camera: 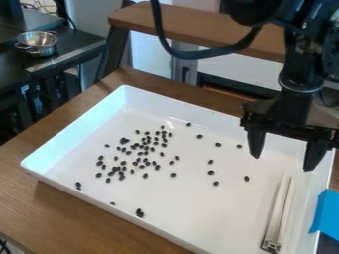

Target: Sweep into pile

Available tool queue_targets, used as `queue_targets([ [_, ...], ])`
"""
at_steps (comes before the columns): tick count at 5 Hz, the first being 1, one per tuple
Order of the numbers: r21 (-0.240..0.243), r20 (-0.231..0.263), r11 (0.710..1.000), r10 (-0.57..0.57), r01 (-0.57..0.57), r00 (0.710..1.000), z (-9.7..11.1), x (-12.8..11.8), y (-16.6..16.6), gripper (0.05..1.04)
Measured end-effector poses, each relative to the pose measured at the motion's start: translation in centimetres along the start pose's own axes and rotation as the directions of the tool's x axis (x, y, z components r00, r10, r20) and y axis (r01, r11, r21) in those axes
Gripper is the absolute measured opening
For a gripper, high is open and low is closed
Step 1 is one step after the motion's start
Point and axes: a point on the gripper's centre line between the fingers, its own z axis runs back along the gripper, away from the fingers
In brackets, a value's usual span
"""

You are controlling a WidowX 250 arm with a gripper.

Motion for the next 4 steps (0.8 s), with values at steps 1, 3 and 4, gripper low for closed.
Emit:
queue_targets([
  [1,0.018,-0.032,1.0,0.001,0.0,0.999,-1.3,-0.5,0.1,1.001],
  [3,0.034,-0.08,0.998,0.053,-0.05,0.995,-4.5,0.3,-1.0,1.001],
  [4,0.038,-0.096,0.997,0.072,-0.069,0.993,-6.2,0.5,-1.5,1.001],
])
